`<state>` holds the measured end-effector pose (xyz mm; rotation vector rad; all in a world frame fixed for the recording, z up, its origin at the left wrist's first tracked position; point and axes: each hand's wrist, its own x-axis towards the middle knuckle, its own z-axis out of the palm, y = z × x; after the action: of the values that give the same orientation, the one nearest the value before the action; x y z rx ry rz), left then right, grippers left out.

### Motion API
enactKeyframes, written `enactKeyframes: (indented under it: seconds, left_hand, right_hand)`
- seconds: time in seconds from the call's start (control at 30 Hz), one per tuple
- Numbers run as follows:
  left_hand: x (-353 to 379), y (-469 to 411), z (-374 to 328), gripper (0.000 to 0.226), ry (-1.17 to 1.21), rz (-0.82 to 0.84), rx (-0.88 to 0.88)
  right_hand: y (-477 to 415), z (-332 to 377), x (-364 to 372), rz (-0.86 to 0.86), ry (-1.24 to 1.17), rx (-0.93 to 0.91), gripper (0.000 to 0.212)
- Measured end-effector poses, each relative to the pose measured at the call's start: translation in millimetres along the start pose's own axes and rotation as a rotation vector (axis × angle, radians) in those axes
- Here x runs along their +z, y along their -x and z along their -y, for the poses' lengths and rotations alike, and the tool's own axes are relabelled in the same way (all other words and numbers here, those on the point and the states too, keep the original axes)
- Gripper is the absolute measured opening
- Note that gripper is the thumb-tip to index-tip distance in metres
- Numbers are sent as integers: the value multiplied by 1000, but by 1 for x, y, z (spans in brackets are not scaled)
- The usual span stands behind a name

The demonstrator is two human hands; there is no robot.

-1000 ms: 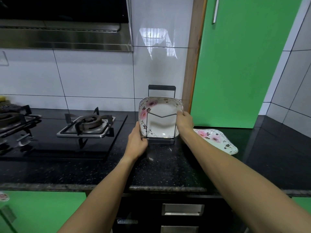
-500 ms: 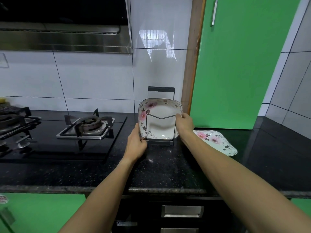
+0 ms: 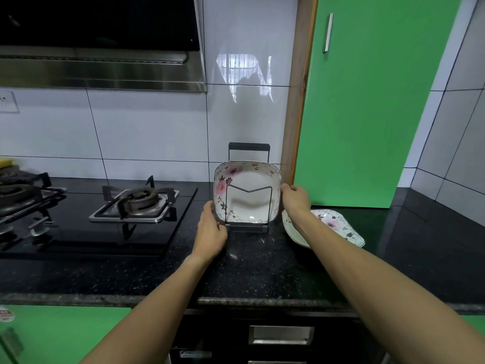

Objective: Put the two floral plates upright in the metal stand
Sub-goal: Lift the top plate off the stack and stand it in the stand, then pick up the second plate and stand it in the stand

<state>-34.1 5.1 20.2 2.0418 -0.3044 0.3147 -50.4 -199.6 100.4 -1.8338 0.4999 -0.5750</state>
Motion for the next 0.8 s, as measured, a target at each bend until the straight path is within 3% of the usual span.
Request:
enactKeyframes:
  seconds: [0.17, 0.37, 0.57, 0.8]
  left_hand:
    - [2, 9, 2, 44, -193, 37, 44]
    - [2, 12, 2, 48, -279, 74, 80]
    - [3, 14, 0, 49, -342, 94, 134]
    - [5, 12, 6, 47, -420, 106, 166]
  right_hand:
    - [0, -3, -10, -21, 74, -16, 26]
    - [7, -6, -26, -39, 265, -95, 41]
    - [12, -5, -45, 42, 471, -149, 22]
    - [6, -21, -72, 59, 816, -193, 21]
